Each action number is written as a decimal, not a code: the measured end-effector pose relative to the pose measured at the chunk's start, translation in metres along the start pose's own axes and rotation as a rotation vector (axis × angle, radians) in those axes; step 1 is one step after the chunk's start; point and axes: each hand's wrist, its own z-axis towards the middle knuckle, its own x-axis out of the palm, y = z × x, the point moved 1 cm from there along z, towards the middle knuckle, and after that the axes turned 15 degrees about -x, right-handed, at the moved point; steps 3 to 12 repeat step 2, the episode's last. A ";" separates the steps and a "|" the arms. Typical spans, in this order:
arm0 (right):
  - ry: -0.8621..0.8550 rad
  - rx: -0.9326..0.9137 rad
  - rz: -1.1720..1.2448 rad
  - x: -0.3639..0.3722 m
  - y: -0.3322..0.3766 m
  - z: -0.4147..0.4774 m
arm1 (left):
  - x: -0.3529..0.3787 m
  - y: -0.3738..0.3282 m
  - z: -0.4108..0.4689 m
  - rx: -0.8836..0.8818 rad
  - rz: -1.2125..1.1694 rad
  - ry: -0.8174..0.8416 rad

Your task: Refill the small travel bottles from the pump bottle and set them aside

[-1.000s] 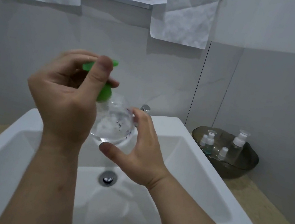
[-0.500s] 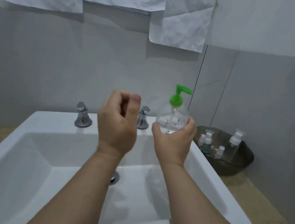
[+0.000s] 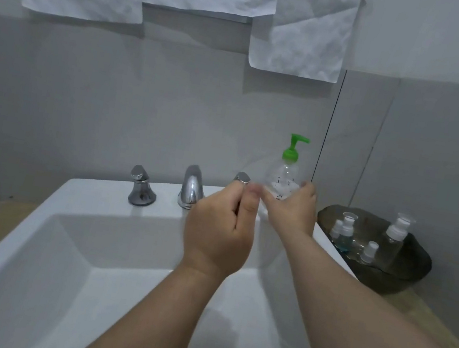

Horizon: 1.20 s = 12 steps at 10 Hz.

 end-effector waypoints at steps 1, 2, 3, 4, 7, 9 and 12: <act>0.085 0.063 -0.050 0.006 -0.003 -0.001 | 0.000 0.001 0.002 0.013 0.019 -0.012; 0.160 0.057 -0.058 0.003 -0.007 -0.006 | 0.000 0.003 0.000 0.002 0.001 -0.010; 0.160 0.057 -0.058 0.003 -0.007 -0.006 | 0.000 0.003 0.000 0.002 0.001 -0.010; 0.160 0.057 -0.058 0.003 -0.007 -0.006 | 0.000 0.003 0.000 0.002 0.001 -0.010; 0.160 0.057 -0.058 0.003 -0.007 -0.006 | 0.000 0.003 0.000 0.002 0.001 -0.010; 0.160 0.057 -0.058 0.003 -0.007 -0.006 | 0.000 0.003 0.000 0.002 0.001 -0.010; 0.160 0.057 -0.058 0.003 -0.007 -0.006 | 0.000 0.003 0.000 0.002 0.001 -0.010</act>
